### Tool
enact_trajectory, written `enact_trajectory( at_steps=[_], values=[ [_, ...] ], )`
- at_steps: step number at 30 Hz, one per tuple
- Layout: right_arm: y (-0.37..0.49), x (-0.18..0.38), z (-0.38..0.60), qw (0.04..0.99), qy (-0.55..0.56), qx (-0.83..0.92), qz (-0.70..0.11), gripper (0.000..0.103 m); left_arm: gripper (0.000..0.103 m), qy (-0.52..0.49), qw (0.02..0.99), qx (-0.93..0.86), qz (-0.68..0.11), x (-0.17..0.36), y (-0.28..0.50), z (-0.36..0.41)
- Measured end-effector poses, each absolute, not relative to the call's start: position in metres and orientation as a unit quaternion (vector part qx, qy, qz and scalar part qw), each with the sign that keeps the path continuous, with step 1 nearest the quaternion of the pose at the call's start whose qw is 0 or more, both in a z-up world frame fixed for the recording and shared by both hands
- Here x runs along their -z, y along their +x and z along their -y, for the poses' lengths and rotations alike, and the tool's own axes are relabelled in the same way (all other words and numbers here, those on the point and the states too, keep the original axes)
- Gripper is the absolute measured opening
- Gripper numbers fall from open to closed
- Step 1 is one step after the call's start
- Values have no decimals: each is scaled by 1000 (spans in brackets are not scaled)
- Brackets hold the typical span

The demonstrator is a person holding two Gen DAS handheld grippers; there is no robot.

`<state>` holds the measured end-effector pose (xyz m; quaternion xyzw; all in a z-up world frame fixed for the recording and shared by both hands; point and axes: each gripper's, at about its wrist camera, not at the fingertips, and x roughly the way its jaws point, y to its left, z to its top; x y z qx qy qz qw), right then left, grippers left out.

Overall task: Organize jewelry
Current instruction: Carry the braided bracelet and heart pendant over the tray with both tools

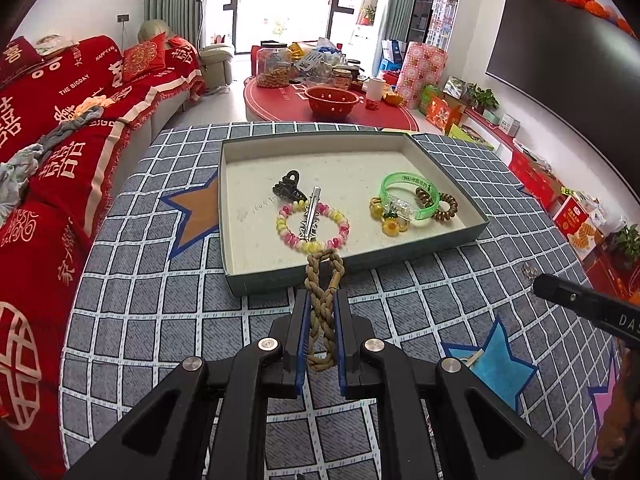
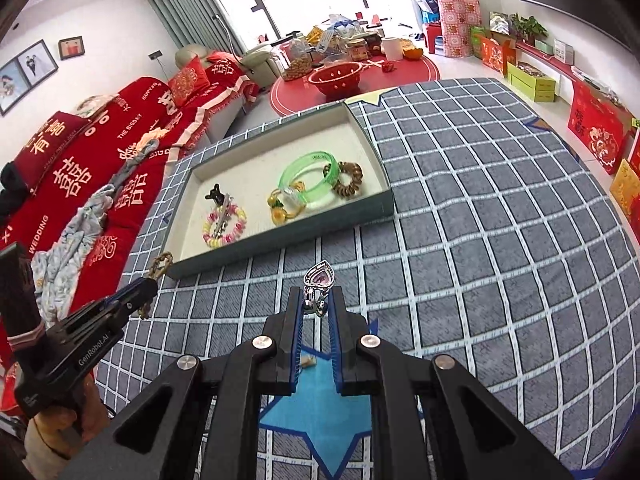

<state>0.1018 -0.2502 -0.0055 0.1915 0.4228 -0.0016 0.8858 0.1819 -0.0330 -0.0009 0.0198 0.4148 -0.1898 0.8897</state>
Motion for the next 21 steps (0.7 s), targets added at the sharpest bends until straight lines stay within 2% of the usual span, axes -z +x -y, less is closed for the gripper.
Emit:
enact_trajectory(
  at_steps=[21],
  values=[
    [193, -5, 266, 884, 208, -27, -417, 13, 24, 2, 906, 169, -389, -9, 249, 54]
  ],
)
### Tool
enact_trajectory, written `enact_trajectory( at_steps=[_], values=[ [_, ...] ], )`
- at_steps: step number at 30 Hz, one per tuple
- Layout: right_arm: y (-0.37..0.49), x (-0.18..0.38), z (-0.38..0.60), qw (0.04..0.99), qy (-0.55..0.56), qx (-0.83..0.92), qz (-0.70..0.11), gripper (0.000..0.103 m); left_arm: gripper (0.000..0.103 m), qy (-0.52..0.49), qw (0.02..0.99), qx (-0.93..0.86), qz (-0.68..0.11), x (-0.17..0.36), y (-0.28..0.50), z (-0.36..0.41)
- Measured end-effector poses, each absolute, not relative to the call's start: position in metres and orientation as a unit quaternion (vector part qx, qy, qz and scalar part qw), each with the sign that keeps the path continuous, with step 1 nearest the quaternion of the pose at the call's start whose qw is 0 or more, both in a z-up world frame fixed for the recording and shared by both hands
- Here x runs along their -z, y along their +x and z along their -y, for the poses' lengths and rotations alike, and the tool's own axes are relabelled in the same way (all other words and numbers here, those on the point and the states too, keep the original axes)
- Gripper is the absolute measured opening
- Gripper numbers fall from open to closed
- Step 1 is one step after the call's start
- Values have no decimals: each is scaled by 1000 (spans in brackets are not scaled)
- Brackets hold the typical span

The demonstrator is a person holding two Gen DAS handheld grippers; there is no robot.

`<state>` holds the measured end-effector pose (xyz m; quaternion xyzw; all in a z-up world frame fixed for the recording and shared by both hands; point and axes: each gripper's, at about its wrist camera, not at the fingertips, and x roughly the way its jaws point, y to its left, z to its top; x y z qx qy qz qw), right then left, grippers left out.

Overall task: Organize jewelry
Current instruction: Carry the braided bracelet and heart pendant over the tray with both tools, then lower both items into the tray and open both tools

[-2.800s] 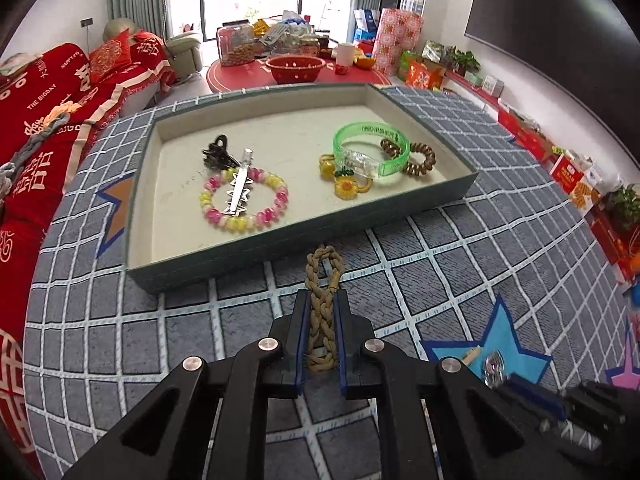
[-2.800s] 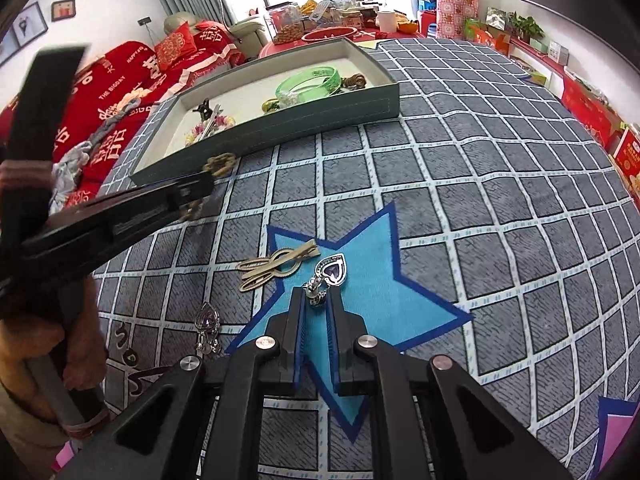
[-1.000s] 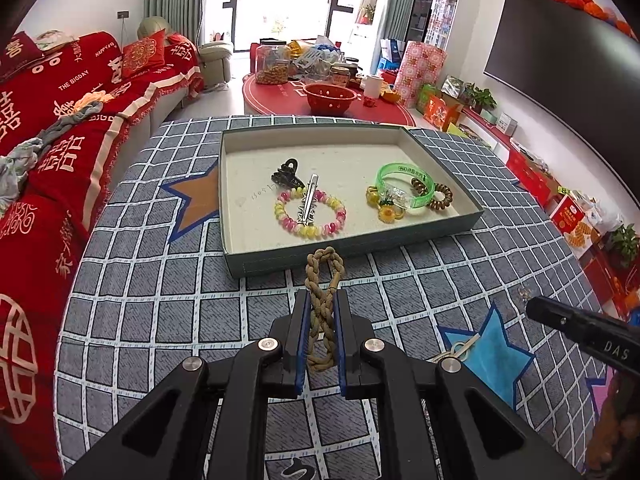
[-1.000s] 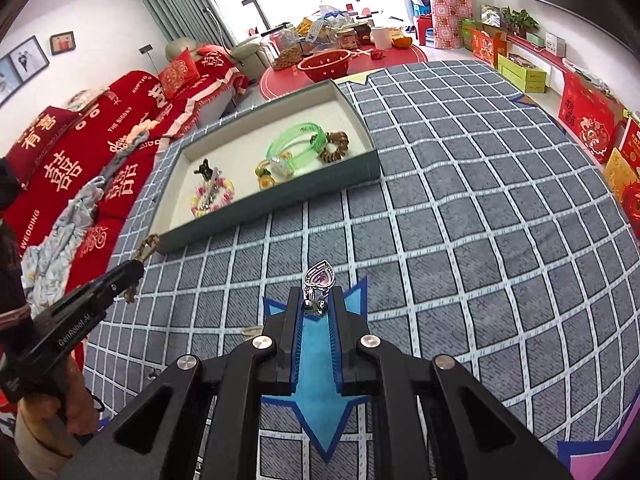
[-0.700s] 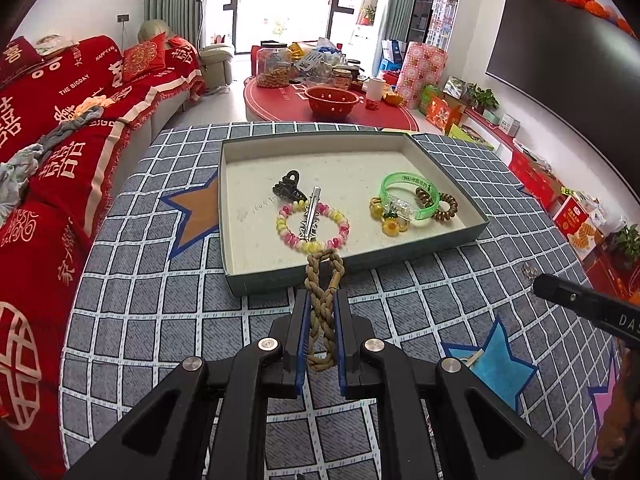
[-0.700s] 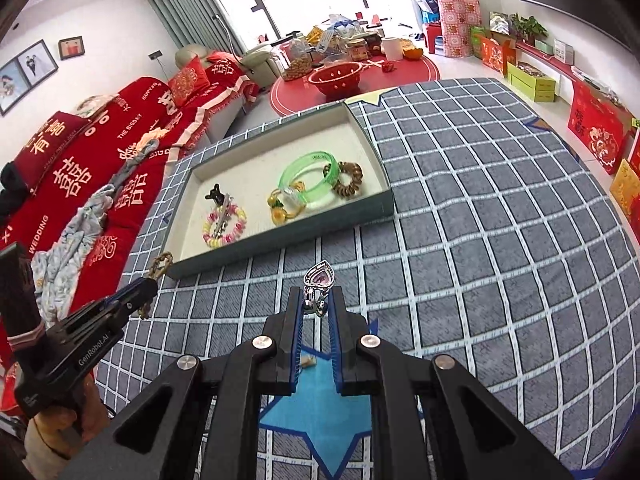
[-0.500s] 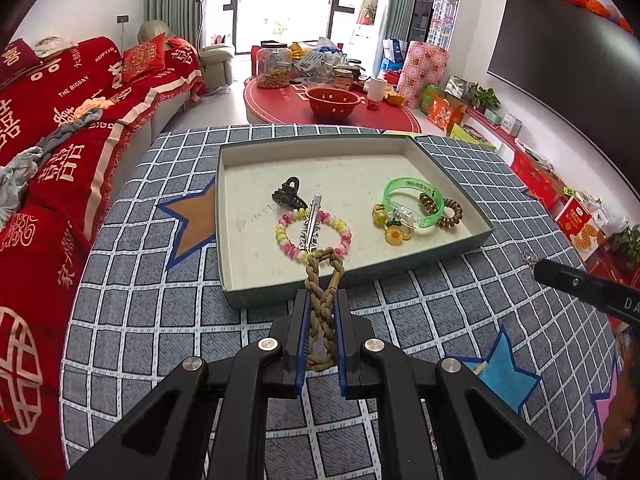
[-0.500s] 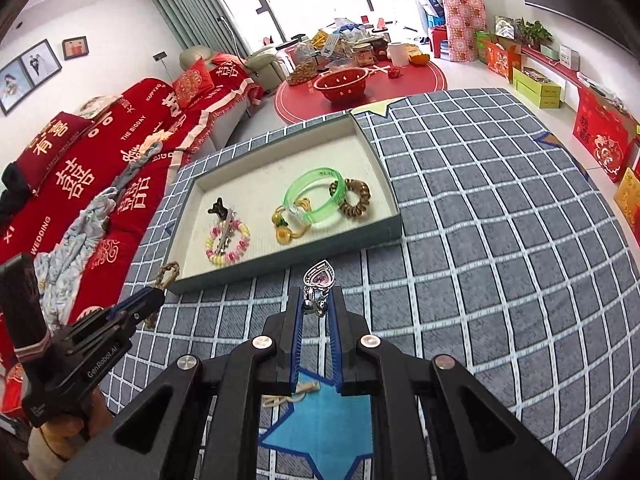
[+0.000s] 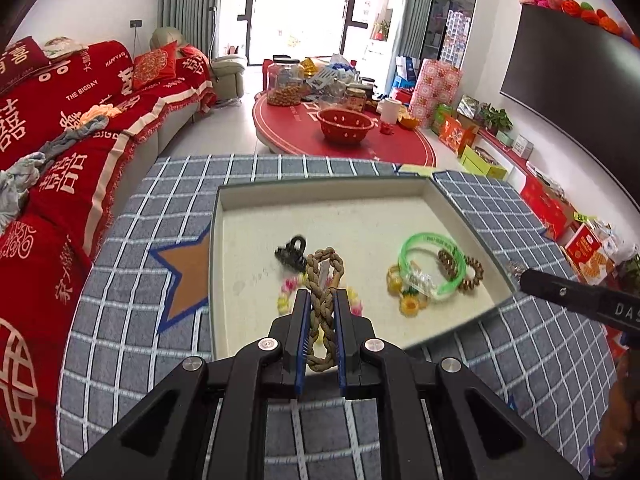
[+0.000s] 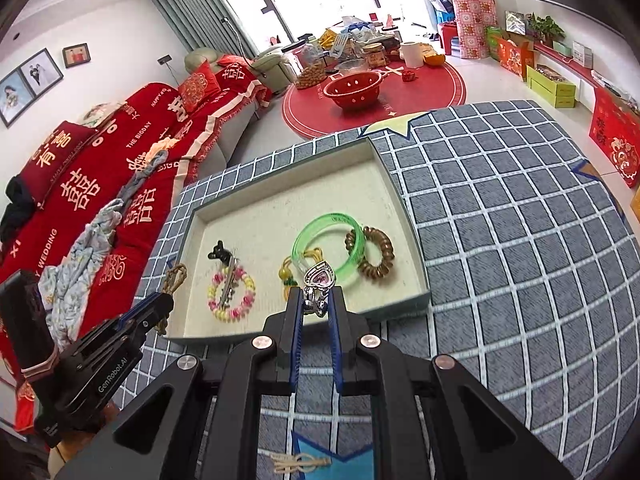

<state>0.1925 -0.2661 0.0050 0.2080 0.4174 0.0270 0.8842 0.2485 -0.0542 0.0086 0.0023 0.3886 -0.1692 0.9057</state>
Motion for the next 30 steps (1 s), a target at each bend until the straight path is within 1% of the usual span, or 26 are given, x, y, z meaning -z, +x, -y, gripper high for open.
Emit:
enact_trajectory(
  at_steps=[5, 15, 22, 30],
  values=[
    [219, -1, 264, 884, 203, -32, -419, 13, 24, 8, 907, 171, -385, -8, 266, 68],
    [267, 20, 256, 880, 189, -32, -436, 13, 24, 42, 899, 142, -411, 21, 304, 87],
    [281, 39, 254, 873, 183, -25, -452, 13, 24, 57, 892, 130, -429, 39, 314, 88],
    [285, 52, 250, 867, 176, -22, -466, 13, 25, 75, 895, 122, -421, 39, 313, 94]
  ],
)
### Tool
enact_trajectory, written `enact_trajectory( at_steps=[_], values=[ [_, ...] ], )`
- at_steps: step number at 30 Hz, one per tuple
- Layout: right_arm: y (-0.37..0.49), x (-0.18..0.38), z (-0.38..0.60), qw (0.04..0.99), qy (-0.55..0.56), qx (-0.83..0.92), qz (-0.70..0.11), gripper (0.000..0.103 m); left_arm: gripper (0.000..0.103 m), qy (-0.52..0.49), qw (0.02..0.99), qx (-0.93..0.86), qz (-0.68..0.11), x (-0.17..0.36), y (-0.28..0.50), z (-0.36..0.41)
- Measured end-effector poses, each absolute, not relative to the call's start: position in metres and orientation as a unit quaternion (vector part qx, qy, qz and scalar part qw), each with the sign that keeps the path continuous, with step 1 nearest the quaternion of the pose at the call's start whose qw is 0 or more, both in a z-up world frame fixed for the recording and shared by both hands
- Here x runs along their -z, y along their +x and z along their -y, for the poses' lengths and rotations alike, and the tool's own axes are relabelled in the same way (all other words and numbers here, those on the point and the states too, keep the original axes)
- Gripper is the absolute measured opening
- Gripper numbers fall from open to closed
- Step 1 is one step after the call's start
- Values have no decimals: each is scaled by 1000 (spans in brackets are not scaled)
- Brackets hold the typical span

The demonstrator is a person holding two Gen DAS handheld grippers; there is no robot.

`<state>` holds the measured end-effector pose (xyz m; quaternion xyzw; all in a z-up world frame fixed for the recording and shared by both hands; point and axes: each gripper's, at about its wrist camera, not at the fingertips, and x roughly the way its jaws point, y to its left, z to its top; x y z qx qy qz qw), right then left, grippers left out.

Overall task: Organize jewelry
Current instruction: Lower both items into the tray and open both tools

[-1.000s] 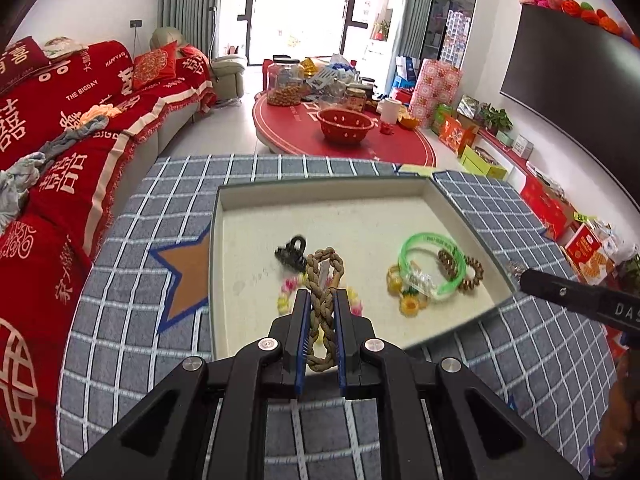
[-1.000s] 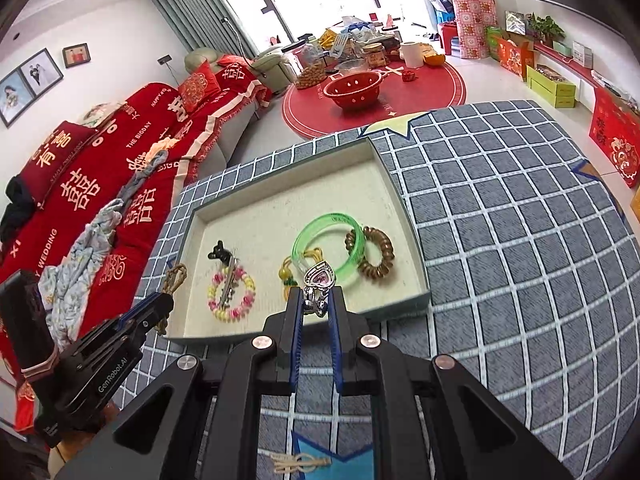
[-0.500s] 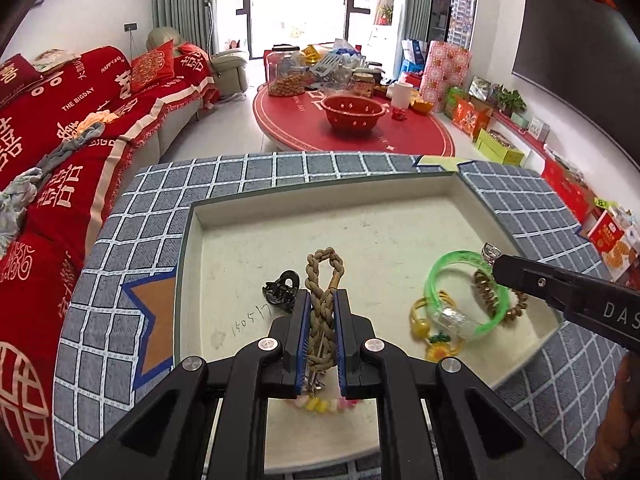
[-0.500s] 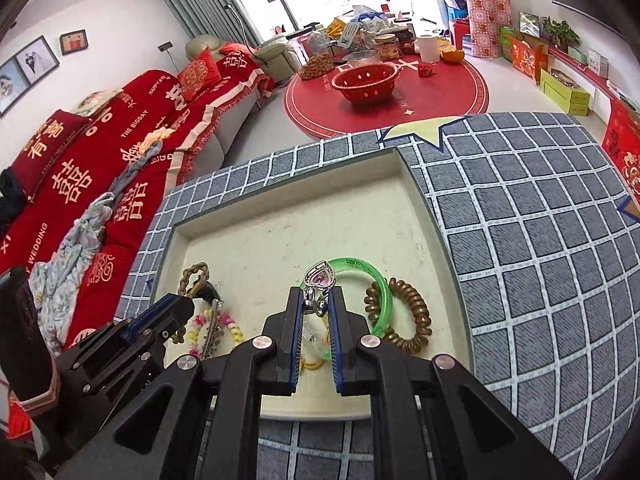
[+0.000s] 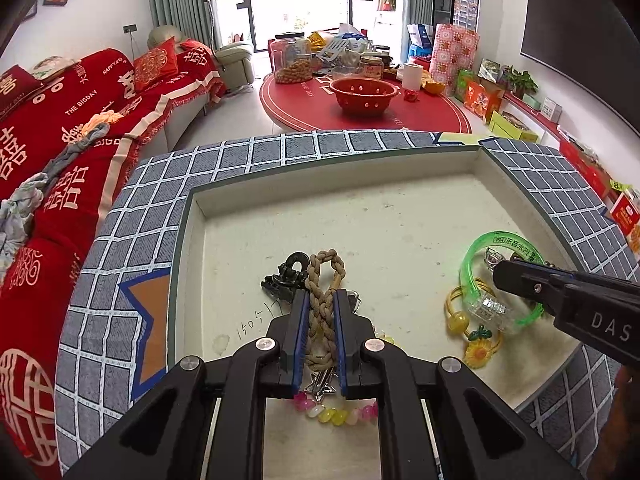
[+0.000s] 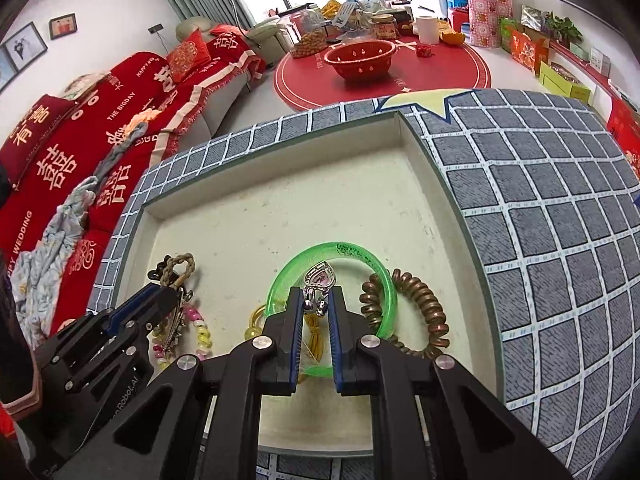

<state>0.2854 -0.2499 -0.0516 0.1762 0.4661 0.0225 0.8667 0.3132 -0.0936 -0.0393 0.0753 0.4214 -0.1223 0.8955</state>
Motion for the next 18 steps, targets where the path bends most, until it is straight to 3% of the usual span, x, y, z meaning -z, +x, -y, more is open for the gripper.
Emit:
enact_trajectory(
  at_steps=[11, 13, 15, 17, 18],
  values=[
    [284, 58, 252, 859, 186, -24, -477, 14, 25, 80, 896, 116, -421, 40, 313, 95],
    [284, 57, 253, 857, 193, -29, -476, 19, 25, 79, 897, 115, -420, 39, 312, 95],
    [283, 54, 255, 858, 206, -35, -469, 40, 25, 77, 898, 116, -418, 37, 310, 95],
    [280, 48, 255, 862, 215, -42, -457, 53, 25, 76, 900, 116, -413, 32, 308, 94],
    [279, 46, 254, 864, 216, -45, -453, 53, 25, 75, 901, 116, -411, 30, 307, 93]
  ],
)
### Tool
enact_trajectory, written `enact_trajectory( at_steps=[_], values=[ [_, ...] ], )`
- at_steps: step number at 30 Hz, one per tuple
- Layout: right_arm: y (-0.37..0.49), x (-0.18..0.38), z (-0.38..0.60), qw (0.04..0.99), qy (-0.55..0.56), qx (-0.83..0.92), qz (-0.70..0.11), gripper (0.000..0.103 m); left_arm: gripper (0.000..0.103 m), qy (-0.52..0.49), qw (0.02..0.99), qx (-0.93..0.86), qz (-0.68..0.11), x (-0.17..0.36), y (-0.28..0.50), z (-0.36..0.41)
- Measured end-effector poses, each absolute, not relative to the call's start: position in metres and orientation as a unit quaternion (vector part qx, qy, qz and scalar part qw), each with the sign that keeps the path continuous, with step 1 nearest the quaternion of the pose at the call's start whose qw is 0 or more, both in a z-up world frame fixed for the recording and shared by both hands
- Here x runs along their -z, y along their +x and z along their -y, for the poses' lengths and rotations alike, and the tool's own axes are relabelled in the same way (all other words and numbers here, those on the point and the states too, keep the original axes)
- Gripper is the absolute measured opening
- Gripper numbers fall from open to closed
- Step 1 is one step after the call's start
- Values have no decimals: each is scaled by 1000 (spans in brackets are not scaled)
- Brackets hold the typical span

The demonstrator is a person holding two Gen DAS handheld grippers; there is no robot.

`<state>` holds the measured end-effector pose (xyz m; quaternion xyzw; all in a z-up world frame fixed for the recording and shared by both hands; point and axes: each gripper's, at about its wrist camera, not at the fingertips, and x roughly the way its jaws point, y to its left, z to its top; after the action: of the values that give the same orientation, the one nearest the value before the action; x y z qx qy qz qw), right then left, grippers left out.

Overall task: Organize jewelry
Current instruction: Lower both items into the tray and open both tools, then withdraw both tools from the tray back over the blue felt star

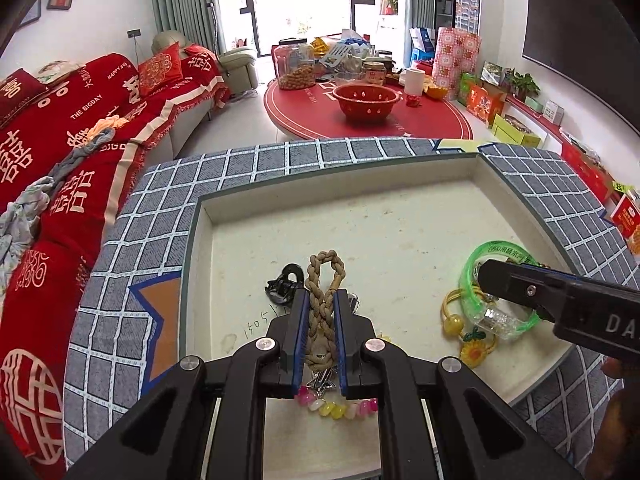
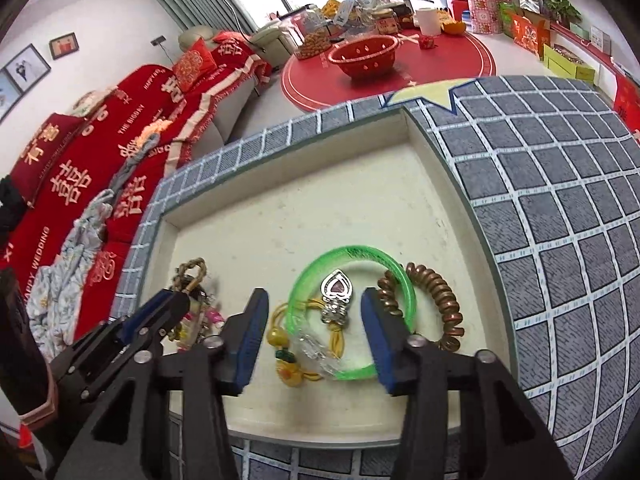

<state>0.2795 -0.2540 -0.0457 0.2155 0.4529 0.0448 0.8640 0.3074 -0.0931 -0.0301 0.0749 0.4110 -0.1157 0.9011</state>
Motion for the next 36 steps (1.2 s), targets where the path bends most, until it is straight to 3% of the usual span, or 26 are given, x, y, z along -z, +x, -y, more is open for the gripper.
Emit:
enact_trajectory(
  at_steps=[9, 10, 11, 12, 21, 23, 26, 29, 34, 36],
  values=[
    [261, 19, 258, 877, 231, -45, -419, 58, 25, 74, 911, 111, -391, 13, 300, 87],
    [259, 18, 259, 877, 233, -43, -417, 58, 41, 73, 911, 110, -391, 12, 300, 86],
    [256, 16, 261, 878, 235, -40, -416, 59, 86, 71, 912, 108, -389, 11, 299, 85],
    [254, 15, 262, 878, 238, -38, -415, 59, 103, 65, 916, 102, -382, 8, 297, 82],
    [240, 10, 260, 874, 242, -35, -420, 59, 103, 63, 929, 98, -351, -12, 280, 71],
    [236, 10, 257, 873, 240, -38, -423, 70, 103, 67, 928, 96, -352, -13, 275, 67],
    [229, 8, 253, 873, 240, -42, -422, 73, 103, 65, 927, 99, -355, -15, 266, 61],
    [221, 3, 250, 874, 240, -46, -420, 84, 103, 52, 926, 106, -358, -19, 257, 54],
    [200, -7, 250, 876, 251, -46, -410, 86, 103, 33, 925, 124, -357, -28, 236, 43],
    [192, -11, 250, 876, 254, -47, -407, 103, 103, 32, 925, 131, -356, -31, 224, 39]
  ],
)
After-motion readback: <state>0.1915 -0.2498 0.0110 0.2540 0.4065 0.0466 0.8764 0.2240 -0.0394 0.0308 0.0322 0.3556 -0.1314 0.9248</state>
